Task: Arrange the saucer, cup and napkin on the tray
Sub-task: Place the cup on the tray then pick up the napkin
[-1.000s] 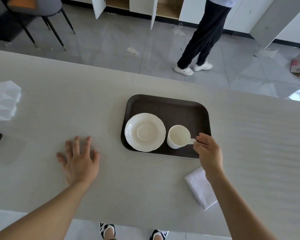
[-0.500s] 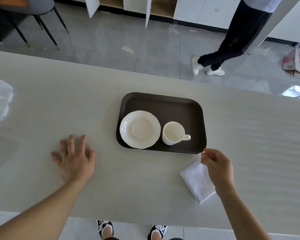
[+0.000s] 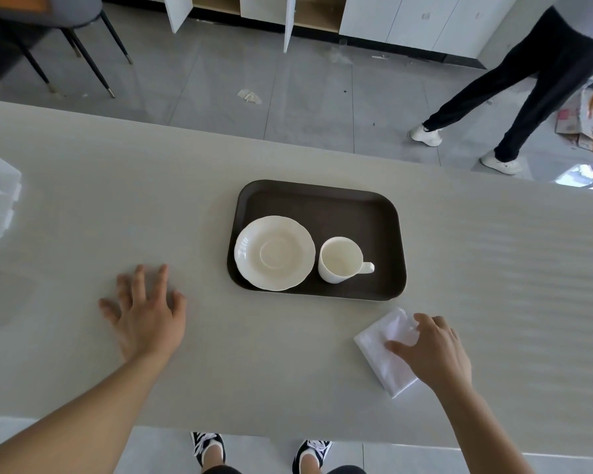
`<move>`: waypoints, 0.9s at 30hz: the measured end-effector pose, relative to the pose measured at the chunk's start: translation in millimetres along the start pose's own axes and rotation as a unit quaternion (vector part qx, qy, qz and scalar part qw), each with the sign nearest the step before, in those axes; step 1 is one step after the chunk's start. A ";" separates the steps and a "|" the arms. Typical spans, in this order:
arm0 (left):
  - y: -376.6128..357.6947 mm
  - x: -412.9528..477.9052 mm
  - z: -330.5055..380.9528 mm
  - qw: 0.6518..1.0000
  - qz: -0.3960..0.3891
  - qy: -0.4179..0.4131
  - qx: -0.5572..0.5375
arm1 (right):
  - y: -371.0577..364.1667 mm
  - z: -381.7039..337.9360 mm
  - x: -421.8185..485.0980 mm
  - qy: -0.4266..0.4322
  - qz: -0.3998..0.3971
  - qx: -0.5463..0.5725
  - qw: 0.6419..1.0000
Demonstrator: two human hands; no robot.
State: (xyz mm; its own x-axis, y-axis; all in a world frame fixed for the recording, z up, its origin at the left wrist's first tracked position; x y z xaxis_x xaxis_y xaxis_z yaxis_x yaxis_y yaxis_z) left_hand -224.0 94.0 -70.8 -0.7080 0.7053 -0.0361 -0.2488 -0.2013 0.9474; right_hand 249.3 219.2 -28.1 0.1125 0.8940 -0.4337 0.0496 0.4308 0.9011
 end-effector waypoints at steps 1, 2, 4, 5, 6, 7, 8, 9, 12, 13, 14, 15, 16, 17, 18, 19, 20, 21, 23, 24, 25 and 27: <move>0.5 0.1 0.3 1.000 0.001 -0.001 0.000 | -0.2 -0.6 0.2 -0.005 -0.003 -0.001 1.000; 0.7 0.1 0.9 1.000 0.001 -0.003 0.000 | 0.2 -1.1 0.6 -0.010 -0.005 0.000 1.000; 1.1 -0.3 1.6 1.000 0.000 -0.005 0.001 | 2.4 -2.5 1.9 -0.019 -0.007 0.003 1.000; 1.3 -0.9 1.9 1.000 0.000 -0.004 0.003 | 3.6 -2.9 2.8 -0.023 -0.009 0.003 1.000; 1.7 -1.4 2.2 1.000 -0.001 -0.003 0.005 | 4.6 -3.3 3.8 -0.025 -0.011 0.000 1.000; 2.2 -1.7 2.6 1.000 -0.001 -0.003 0.005 | 5.5 -3.3 4.5 -0.028 -0.014 -0.004 1.000; 2.7 -2.0 3.2 1.000 0.000 -0.002 0.003 | 6.3 -3.2 4.9 -0.031 -0.016 -0.008 0.999; 3.5 -2.1 3.5 1.000 0.001 -0.002 0.001 | 6.8 -3.0 5.0 -0.034 -0.019 -0.013 0.999; 3.7 -2.4 4.1 1.000 -0.002 0.000 0.000 | 5.6 -3.3 4.9 -0.027 -0.026 -0.023 0.999; 3.5 -2.4 4.1 1.000 -0.004 0.000 0.002 | 5.3 -4.0 4.7 -0.021 -0.024 -0.023 0.999; 3.1 -2.2 4.0 1.000 -0.005 -0.001 0.003 | 5.6 -4.9 4.3 -0.014 -0.017 -0.021 1.000; 3.0 -2.0 3.6 1.000 -0.006 -0.001 0.003 | 6.5 -6.2 3.7 -0.007 -0.008 -0.017 1.000; 2.6 -1.8 3.4 1.000 -0.007 -0.001 0.003 | 7.7 -7.4 2.8 0.000 0.002 -0.010 1.000; 2.3 -1.5 3.1 1.000 -0.008 0.000 0.004 | 8.9 -8.5 1.4 0.005 0.009 -0.001 1.000; 1.9 -1.4 2.8 1.000 -0.009 0.000 0.004 | 10.0 -9.6 -0.1 0.006 0.013 0.011 1.000; 1.5 -1.4 2.6 1.000 -0.009 0.000 0.006 | 11.2 -10.1 -1.4 0.005 0.016 0.025 1.000; 1.1 -1.3 2.5 1.000 -0.009 0.000 0.006 | 12.2 -10.4 -2.2 0.004 0.016 0.038 0.999; 0.9 -1.3 2.3 1.000 -0.007 -0.002 0.005 | 13.3 -10.5 -2.2 0.006 0.016 0.050 0.999; 0.8 -1.0 1.6 1.000 -0.002 -0.003 0.002 | 17.7 -10.9 -0.9 0.015 0.011 0.085 0.996; 0.4 -0.8 1.3 1.000 0.000 -0.003 0.002 | 21.5 -10.8 0.1 0.019 0.008 0.113 0.993; 0.0 -0.6 1.0 1.000 0.001 -0.004 0.003 | 26.2 -10.3 1.6 0.021 0.003 0.145 0.989; -0.7 -0.4 0.6 1.000 0.006 -0.007 0.002 | 38.7 -7.7 4.7 0.017 -0.002 0.209 0.978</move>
State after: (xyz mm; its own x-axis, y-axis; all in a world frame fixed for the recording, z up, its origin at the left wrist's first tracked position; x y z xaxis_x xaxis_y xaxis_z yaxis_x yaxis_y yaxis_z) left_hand -223.1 94.3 -71.3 -0.7008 0.7131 -0.0207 -0.2382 -0.2066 0.9490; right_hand 244.1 241.0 4.7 0.0793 0.8988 -0.4311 0.4512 0.3532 0.8195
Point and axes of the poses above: each hand's wrist, its own x-axis towards the middle knuckle, its own y-axis out of the back of the hand, z = x × y, the point moved 6 cm from there along x, towards the middle knuckle, and after that the axes turned 6 degrees about -x, right-handed, at the moved point
